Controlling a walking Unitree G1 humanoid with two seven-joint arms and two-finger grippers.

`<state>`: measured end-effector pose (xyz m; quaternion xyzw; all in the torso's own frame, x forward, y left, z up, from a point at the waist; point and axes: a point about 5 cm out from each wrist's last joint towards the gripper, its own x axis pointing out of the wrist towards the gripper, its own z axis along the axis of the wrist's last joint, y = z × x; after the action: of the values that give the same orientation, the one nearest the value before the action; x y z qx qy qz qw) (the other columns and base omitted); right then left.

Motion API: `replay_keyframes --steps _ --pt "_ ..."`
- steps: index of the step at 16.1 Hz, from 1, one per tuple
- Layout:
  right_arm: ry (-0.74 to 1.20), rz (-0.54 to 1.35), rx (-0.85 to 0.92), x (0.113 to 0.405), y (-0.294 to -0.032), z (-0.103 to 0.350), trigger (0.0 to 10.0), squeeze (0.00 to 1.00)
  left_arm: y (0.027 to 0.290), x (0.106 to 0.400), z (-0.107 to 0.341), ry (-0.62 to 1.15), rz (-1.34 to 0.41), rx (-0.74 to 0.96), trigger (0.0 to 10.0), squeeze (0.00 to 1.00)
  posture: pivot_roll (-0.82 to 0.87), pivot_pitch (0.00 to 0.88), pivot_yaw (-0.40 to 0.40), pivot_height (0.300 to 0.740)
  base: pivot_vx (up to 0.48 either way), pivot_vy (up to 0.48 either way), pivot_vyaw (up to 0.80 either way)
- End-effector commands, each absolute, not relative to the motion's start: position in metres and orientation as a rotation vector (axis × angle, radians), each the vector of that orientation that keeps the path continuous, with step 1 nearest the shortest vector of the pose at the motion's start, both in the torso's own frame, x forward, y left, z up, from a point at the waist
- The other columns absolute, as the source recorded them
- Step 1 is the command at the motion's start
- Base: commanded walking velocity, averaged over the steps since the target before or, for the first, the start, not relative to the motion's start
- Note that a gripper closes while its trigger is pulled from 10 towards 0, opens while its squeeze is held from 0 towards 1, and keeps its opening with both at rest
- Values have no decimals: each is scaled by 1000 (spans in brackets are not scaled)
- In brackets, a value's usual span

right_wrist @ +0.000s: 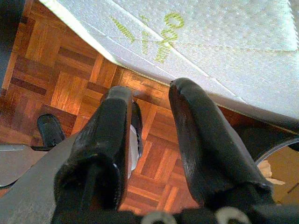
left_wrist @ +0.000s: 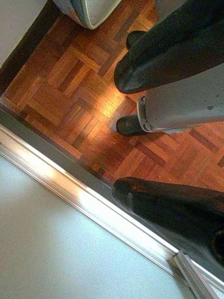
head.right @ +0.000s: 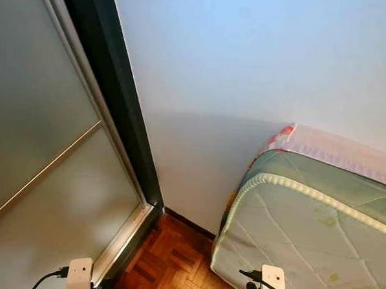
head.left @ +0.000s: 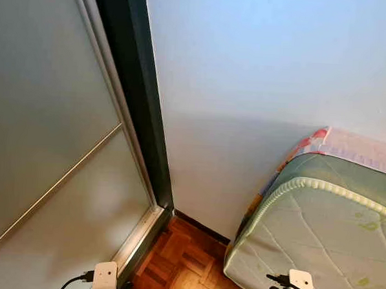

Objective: Clean up the room

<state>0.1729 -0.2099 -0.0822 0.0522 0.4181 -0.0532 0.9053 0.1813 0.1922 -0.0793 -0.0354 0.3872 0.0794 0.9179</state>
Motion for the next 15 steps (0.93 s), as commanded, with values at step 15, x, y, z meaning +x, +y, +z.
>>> replay_keyframes --steps 15 --pt "941 -89 197 178 -201 -84 10000 0 206 217 -62 830 58 -93 10000 0 -66 0 57 740 0 0 0"
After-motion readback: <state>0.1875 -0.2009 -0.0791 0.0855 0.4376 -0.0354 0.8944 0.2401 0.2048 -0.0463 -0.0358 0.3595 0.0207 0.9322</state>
